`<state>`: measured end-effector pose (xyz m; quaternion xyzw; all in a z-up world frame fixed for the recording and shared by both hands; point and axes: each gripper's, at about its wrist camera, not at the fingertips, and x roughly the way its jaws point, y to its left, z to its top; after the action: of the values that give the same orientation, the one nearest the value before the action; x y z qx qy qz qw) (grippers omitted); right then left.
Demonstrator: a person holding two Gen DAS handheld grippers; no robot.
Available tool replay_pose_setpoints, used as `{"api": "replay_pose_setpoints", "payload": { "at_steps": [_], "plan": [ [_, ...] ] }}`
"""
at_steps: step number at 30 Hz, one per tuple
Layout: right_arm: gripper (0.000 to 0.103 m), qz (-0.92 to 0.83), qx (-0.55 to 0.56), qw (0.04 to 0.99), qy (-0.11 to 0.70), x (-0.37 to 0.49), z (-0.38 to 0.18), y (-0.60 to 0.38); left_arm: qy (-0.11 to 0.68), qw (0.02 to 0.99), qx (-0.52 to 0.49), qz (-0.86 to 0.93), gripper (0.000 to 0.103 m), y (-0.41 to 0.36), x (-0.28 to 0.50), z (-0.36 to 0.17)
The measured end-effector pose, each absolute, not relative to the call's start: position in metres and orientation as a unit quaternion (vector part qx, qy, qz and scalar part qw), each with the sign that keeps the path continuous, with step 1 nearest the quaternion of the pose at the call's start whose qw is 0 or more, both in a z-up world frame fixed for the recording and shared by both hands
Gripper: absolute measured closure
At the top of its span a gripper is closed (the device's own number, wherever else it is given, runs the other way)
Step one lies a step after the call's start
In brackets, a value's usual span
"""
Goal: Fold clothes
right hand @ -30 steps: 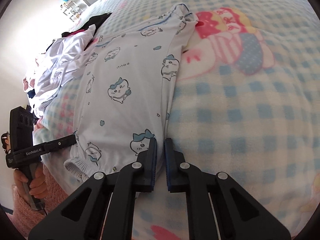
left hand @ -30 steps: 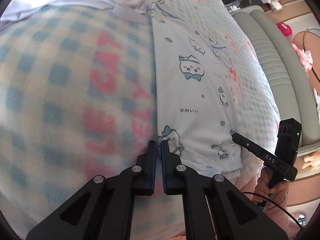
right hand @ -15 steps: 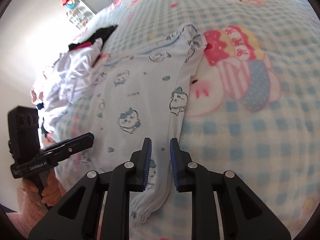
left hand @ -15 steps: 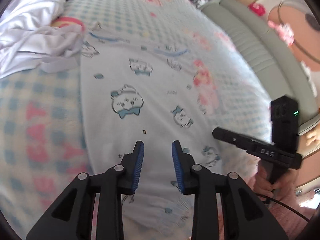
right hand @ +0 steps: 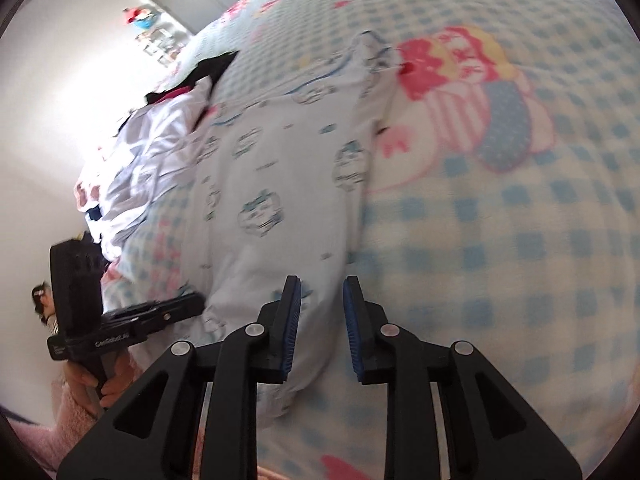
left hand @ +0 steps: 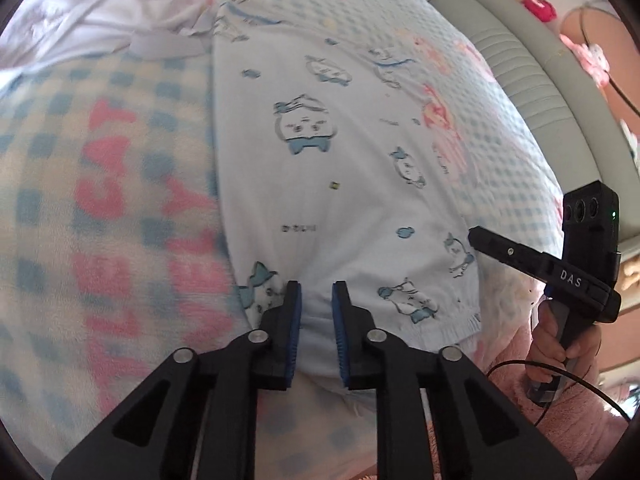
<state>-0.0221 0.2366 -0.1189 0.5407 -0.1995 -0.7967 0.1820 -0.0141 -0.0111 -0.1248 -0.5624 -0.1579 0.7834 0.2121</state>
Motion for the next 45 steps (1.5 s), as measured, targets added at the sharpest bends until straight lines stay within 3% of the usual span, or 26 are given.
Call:
{"api": "replay_pose_setpoints", "payload": {
  "at_steps": [5, 7, 21, 28, 34, 45],
  "plan": [
    [0.081, -0.781, 0.576, 0.167, -0.176, -0.010, -0.145, 0.216, -0.111, 0.205, -0.557, 0.797, 0.080, 0.010, -0.010, -0.131],
    [0.085, -0.779, 0.578, 0.161, -0.183, -0.005, -0.147, 0.222, -0.119, 0.210, -0.556, 0.795, 0.080, 0.008, -0.008, -0.127],
    [0.082, -0.797, 0.550, 0.123, -0.216, 0.006, -0.120, 0.264, -0.161, 0.250, -0.544, 0.784, 0.078, 0.003, -0.003, -0.101],
    [0.079, -0.802, 0.548, 0.153, -0.182, -0.012, -0.119, 0.238, -0.125, 0.230, -0.581, 0.771, 0.078, 0.031, -0.023, -0.125],
    [0.083, -0.800, 0.572, 0.132, -0.129, -0.014, -0.134, 0.227, -0.175, 0.222, -0.599, 0.750, 0.077, 0.011, -0.010, -0.141],
    [0.079, -0.805, 0.555, 0.163, -0.130, -0.016, -0.116, 0.227, -0.165, 0.238, -0.601, 0.745, 0.072, 0.024, -0.018, -0.129]
  ]
}}
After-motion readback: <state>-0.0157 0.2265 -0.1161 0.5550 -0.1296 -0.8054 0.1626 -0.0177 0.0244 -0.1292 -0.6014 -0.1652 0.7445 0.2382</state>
